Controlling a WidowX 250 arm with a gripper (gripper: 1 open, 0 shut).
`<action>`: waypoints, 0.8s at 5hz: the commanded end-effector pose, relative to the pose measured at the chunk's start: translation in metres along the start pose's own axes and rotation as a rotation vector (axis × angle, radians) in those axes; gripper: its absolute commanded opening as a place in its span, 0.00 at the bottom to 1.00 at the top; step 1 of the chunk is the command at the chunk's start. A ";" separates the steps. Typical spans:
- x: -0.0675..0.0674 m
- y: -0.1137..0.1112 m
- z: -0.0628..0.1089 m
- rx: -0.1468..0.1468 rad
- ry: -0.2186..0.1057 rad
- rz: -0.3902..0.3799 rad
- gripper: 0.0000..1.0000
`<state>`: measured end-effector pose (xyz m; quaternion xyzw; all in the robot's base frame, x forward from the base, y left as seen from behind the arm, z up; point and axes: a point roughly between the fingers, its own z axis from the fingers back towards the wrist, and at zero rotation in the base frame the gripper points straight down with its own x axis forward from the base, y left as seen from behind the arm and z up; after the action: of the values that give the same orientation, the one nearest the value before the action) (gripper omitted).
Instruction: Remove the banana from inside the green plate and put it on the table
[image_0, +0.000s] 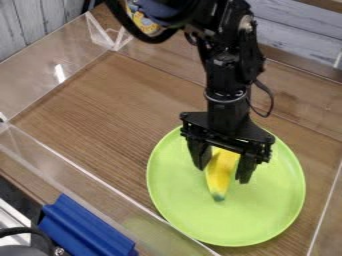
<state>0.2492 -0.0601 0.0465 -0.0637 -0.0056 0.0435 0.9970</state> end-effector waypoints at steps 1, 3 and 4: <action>0.009 -0.001 0.000 -0.007 -0.035 0.008 1.00; 0.012 -0.001 -0.012 -0.009 -0.035 0.015 0.00; 0.012 0.000 -0.012 -0.005 -0.031 0.008 0.00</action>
<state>0.2562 -0.0611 0.0287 -0.0641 -0.0088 0.0486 0.9967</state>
